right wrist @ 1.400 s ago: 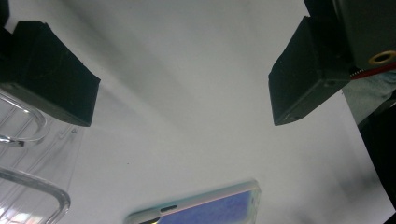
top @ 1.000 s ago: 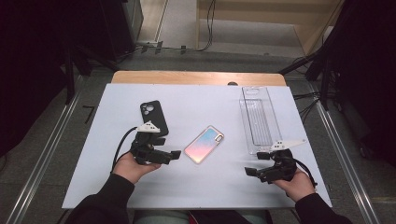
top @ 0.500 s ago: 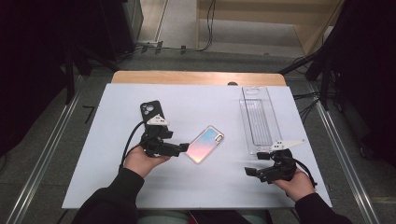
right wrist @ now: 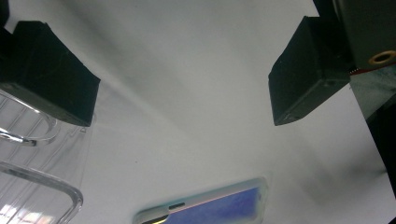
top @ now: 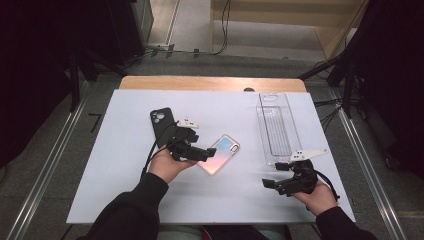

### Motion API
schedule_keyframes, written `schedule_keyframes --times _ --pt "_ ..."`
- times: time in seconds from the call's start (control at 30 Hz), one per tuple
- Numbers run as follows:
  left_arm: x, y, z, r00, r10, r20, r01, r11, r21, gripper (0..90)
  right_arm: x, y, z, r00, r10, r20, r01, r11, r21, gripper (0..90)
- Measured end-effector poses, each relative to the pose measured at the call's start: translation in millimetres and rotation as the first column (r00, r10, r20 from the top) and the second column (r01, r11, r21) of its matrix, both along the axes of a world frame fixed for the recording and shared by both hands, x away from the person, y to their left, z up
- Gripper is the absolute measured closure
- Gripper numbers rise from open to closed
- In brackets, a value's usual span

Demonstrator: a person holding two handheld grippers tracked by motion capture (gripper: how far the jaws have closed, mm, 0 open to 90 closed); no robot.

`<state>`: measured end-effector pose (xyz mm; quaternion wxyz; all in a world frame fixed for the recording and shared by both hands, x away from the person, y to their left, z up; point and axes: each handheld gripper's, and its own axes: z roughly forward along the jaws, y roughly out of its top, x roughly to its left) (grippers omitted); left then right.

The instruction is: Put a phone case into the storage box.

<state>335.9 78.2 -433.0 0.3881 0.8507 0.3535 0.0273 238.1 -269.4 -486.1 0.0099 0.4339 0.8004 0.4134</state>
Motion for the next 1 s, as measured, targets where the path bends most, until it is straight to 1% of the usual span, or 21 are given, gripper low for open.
schedule_keyframes --times 0.1,0.17,0.23,0.3,0.47,0.5,0.57,0.6,0.63,0.67,0.7,0.73,0.77,0.8,0.83,0.87,0.9,0.93,0.97,1.0 --pt "3.0 -7.4 -0.2 1.0000 0.001 0.004 -0.001 0.9999 0.013 15.3 0.3 0.1 -0.2 1.0000 -0.001 0.000 0.001 1.000 -0.001 7.0" --pt "4.4 -12.7 -0.4 0.9999 -0.002 0.010 0.002 0.9999 0.012 15.3 0.4 0.2 -0.2 1.0000 0.001 0.002 -0.001 1.000 -0.003 7.0" --pt "5.6 -17.7 -1.3 0.9999 -0.002 0.010 0.002 0.9999 0.013 15.3 0.4 0.1 -0.1 1.0000 0.002 0.004 -0.002 1.000 -0.005 7.0" --pt "7.1 -22.1 -3.9 0.9999 -0.009 0.008 0.008 0.9997 0.025 15.3 0.4 0.0 0.1 1.0000 0.002 0.004 -0.002 1.000 -0.005 7.0" --pt "11.9 -31.1 -10.4 0.9999 -0.006 -0.008 0.007 0.9991 0.041 15.2 0.6 0.0 0.0 1.0000 0.002 0.003 -0.002 1.000 -0.007 7.0" --pt "12.8 -32.5 -10.4 0.9999 -0.007 -0.011 0.008 0.9991 0.042 15.2 0.7 0.0 0.0 1.0000 0.002 0.002 -0.002 1.000 -0.007 7.0" --pt "14.1 -35.6 -9.8 0.9997 -0.001 -0.023 0.001 0.9995 0.030 15.2 0.8 0.1 -0.1 1.0000 0.002 0.000 -0.002 1.000 -0.009 7.0" --pt "14.7 -36.6 -9.2 0.9996 0.000 -0.030 0.001 0.9994 0.034 15.0 0.9 0.0 -0.1 1.0000 0.002 -0.002 -0.002 1.000 -0.009 7.0" --pt "15.0 -37.9 -9.3 0.9992 -0.003 -0.039 0.005 0.9995 0.030 14.5 0.9 -0.1 -0.1 1.0000 0.002 -0.001 -0.002 1.000 -0.008 7.0" --pt "15.6 -38.6 -10.4 0.9988 -0.008 -0.049 0.010 0.9996 0.027 10.2 0.9 -0.1 0.0 1.0000 0.000 0.001 0.000 1.000 -0.007 7.0" --pt "15.9 -39.7 -11.7 0.9988 -0.006 -0.048 0.007 0.9994 0.034 1.8 0.8 -0.1 0.1 1.0000 0.001 0.000 -0.001 1.000 -0.006 7.0" --pt "15.5 -41.0 -12.5 0.9996 0.012 -0.025 -0.011 0.9987 0.049 0.0 0.7 0.0 0.2 1.0000 0.002 0.001 -0.002 1.000 -0.006 7.0" --pt "15.5 -41.0 -12.5 0.9996 0.012 -0.025 -0.011 0.9987 0.049 0.0 0.7 0.0 0.2 1.0000 0.002 0.001 -0.002 1.000 -0.006 7.0" --pt "15.4 -41.5 -14.0 0.9998 0.014 -0.012 -0.014 0.9985 0.053 0.0 0.8 0.1 0.2 1.0000 0.001 -0.001 -0.001 1.000 -0.007 7.0" --pt "15.4 -41.5 -14.0 0.9998 0.014 -0.012 -0.014 0.9985 0.053 0.0 0.8 0.1 0.1 1.0000 0.002 0.000 -0.002 1.000 -0.008 7.0" --pt "15.4 -40.3 -14.6 0.9995 -0.015 -0.027 0.016 0.9995 0.027 0.0 0.8 0.1 0.1 1.0000 0.002 0.000 -0.002 1.000 -0.008 7.0" --pt "14.9 -40.1 -14.6 0.9993 -0.020 -0.030 0.021 0.9994 0.026 0.0 0.7 0.2 0.3 1.0000 0.001 0.001 -0.001 1.000 -0.007 7.0" --pt "14.7 -40.9 -15.3 0.9994 -0.021 -0.029 0.022 0.9991 0.037 0.0 0.7 0.0 0.5 1.0000 0.002 0.001 -0.002 1.000 -0.008 7.0" --pt "14.7 -40.9 -15.3 0.9994 -0.021 -0.029 0.022 0.9991 0.037 0.0 0.9 -0.2 0.5 1.0000 0.002 0.003 -0.002 1.000 -0.008 7.0" --pt "14.2 -42.3 -17.2 0.9993 -0.019 -0.032 0.021 0.9980 0.059 0.0 1.0 -0.3 0.4 1.0000 0.001 0.003 -0.001 1.000 -0.008 7.0"
